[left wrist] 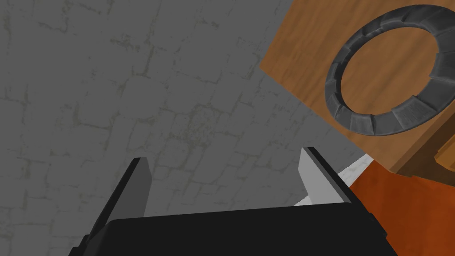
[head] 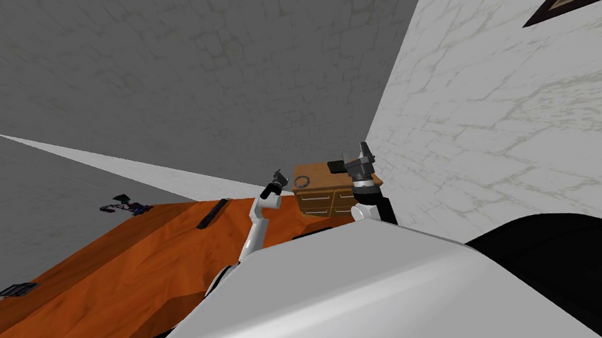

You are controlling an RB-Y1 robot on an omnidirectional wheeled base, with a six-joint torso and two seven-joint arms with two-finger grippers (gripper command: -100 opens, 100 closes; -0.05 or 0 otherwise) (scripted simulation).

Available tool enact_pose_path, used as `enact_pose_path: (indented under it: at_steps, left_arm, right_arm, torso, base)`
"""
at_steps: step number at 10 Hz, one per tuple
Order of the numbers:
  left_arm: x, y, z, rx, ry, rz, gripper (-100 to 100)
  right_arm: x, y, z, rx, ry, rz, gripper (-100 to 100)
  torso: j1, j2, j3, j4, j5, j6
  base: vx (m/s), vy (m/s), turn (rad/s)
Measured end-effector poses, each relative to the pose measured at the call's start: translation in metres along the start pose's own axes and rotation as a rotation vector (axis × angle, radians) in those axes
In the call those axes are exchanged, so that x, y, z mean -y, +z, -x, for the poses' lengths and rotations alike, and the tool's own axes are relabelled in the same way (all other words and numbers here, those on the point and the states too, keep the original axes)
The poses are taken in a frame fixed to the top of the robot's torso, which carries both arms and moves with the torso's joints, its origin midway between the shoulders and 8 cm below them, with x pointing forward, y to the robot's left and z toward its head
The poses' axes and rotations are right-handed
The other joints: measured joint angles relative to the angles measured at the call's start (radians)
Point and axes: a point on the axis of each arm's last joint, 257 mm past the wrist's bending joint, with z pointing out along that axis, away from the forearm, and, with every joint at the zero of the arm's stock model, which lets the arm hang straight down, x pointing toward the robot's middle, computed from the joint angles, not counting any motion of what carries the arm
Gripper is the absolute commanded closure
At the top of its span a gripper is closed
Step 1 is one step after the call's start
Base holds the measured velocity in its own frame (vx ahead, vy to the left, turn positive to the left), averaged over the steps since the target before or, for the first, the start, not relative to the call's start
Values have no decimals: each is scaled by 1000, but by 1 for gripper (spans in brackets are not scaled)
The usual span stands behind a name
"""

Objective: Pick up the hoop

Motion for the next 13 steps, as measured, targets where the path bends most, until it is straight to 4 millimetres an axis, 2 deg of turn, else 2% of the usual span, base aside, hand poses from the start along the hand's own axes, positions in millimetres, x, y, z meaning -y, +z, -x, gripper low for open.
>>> enact_pose_path:
  at_steps: [4, 9, 13]
  left_arm:
    - [-28, 12, 6, 45, -26, 114, -100]
    - [-71, 23, 13, 117, -50, 274, -100]
    - [-101, 21, 20, 175, -60, 391, -100]
  right_arm:
    - [0, 0, 0, 0, 0, 0, 0]
    - [0, 0, 0, 0, 0, 0, 0]
    - [0, 0, 0, 0, 0, 0, 0]
  torso:
    - [0, -1, -1, 0, 0, 0]
    - [-1, -3, -1, -1, 0, 0]
    - [-1, -3, -1, -1, 0, 0]
  base:
    - [35, 36, -74]
    - [44, 23, -66]
    - [51, 17, -65]
